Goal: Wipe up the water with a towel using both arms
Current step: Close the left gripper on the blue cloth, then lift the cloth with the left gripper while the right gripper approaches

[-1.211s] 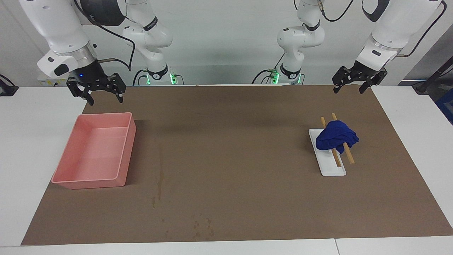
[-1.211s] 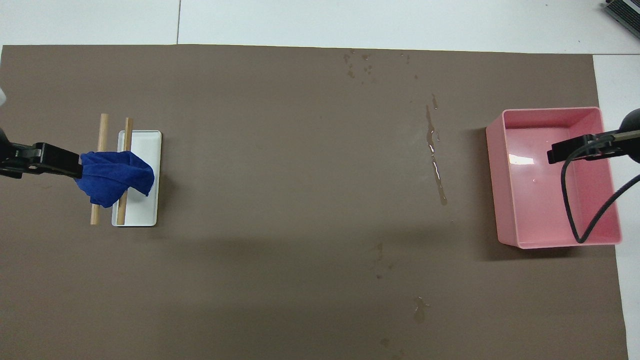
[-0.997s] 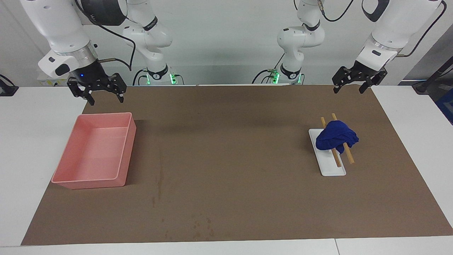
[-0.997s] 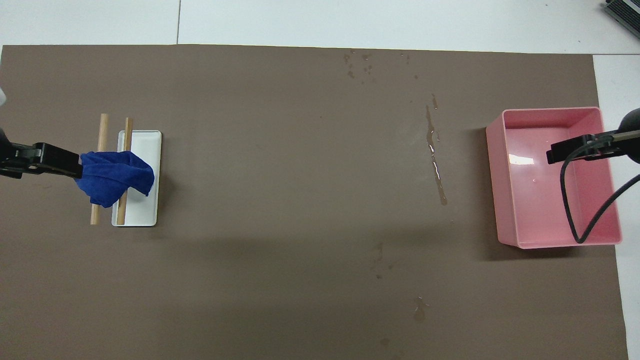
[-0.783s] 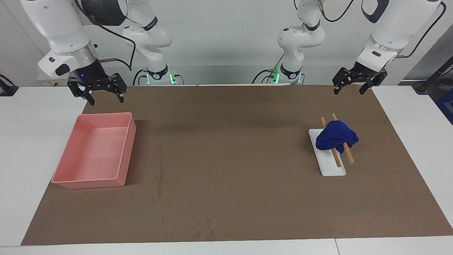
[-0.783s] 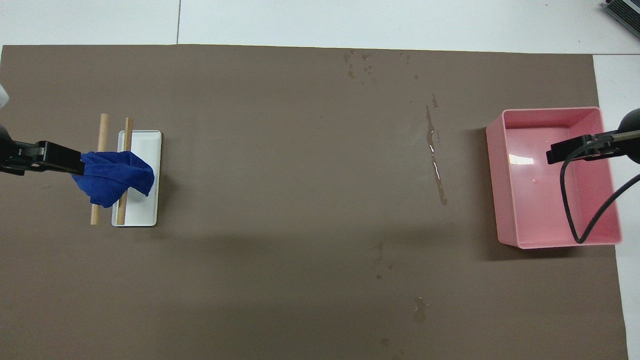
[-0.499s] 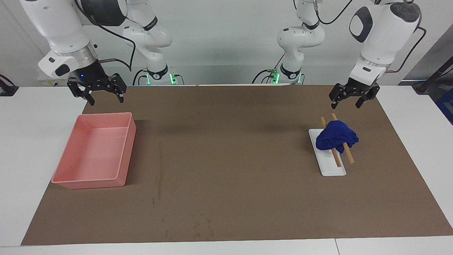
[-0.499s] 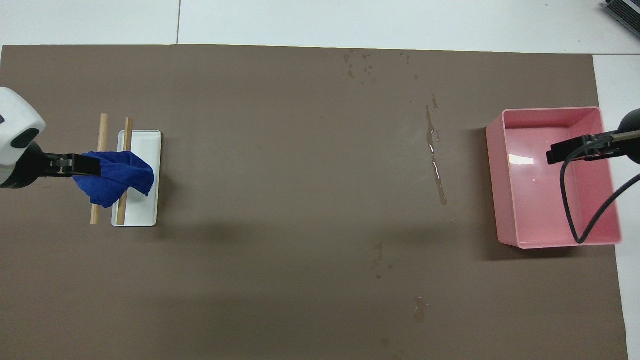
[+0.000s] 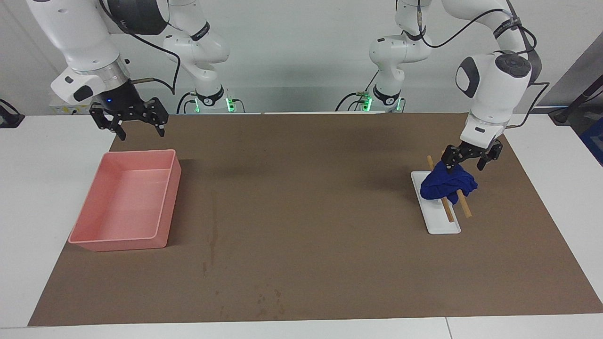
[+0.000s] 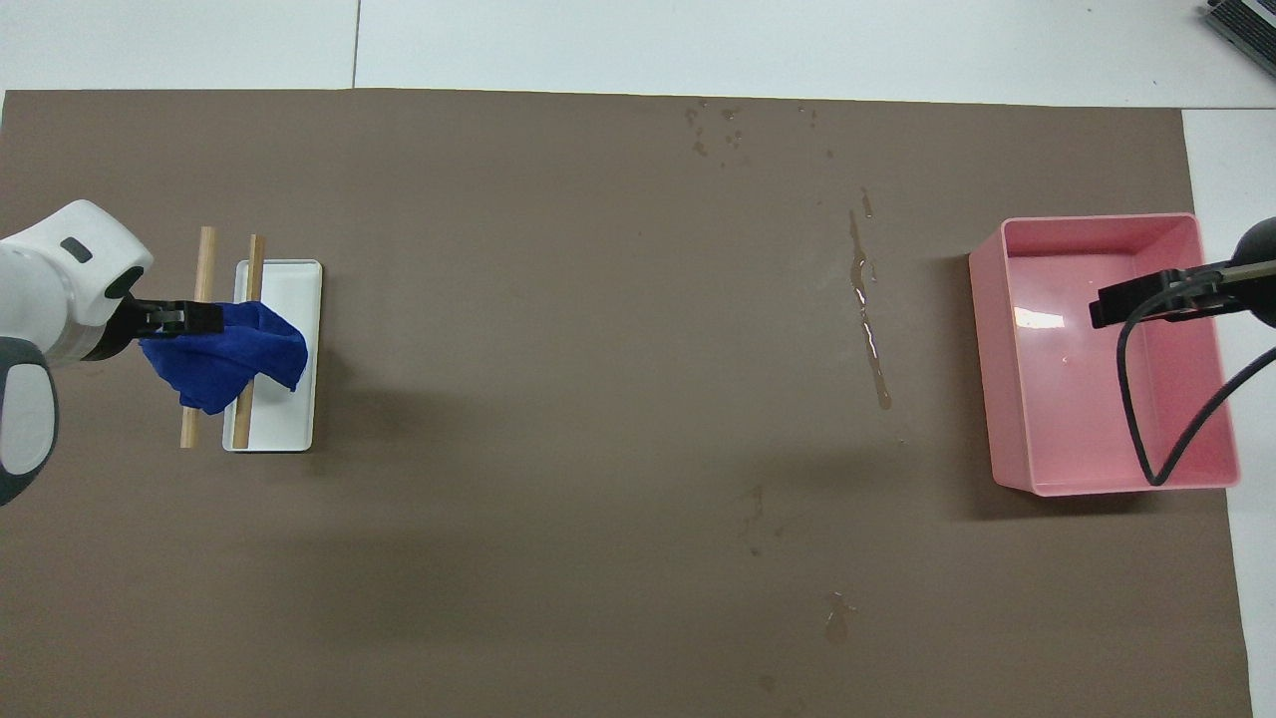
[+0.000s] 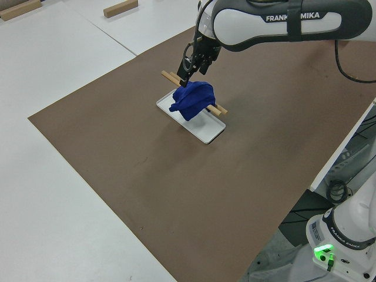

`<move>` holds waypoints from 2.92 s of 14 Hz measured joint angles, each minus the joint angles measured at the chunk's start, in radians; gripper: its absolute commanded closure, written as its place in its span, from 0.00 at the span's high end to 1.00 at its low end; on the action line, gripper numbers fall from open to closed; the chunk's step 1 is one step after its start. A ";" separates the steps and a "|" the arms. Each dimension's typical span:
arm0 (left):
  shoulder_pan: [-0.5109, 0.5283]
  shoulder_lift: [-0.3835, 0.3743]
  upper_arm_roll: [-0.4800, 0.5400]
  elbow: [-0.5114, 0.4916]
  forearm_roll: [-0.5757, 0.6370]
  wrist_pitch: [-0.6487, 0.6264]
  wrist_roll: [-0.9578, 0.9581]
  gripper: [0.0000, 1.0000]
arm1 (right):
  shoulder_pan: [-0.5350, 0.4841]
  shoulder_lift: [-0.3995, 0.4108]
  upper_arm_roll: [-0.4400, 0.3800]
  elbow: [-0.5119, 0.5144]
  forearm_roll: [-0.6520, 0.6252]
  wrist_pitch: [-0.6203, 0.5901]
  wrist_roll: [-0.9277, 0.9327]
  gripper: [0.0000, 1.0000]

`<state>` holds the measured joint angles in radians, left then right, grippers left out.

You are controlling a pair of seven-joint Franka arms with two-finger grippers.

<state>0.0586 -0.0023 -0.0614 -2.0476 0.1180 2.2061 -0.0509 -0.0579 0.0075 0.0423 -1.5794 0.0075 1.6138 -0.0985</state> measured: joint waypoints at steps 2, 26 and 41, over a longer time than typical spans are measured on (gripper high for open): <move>0.003 0.027 0.001 -0.021 0.002 0.068 -0.026 1.00 | 0.000 0.000 0.000 -0.001 0.000 0.000 0.000 1.00; 0.012 0.027 -0.011 0.034 0.056 -0.057 -0.108 0.00 | 0.008 -0.010 0.005 -0.016 0.000 -0.001 0.000 1.00; -0.017 0.006 -0.057 0.173 -0.654 -0.295 -1.272 0.00 | 0.018 -0.012 0.018 -0.016 0.018 -0.001 -0.142 1.00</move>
<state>0.0414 0.0035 -0.1186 -1.8748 -0.5361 1.9114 -1.3232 -0.0394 -0.0050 0.0599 -1.5957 0.0260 1.6131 -0.2407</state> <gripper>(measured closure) 0.811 0.000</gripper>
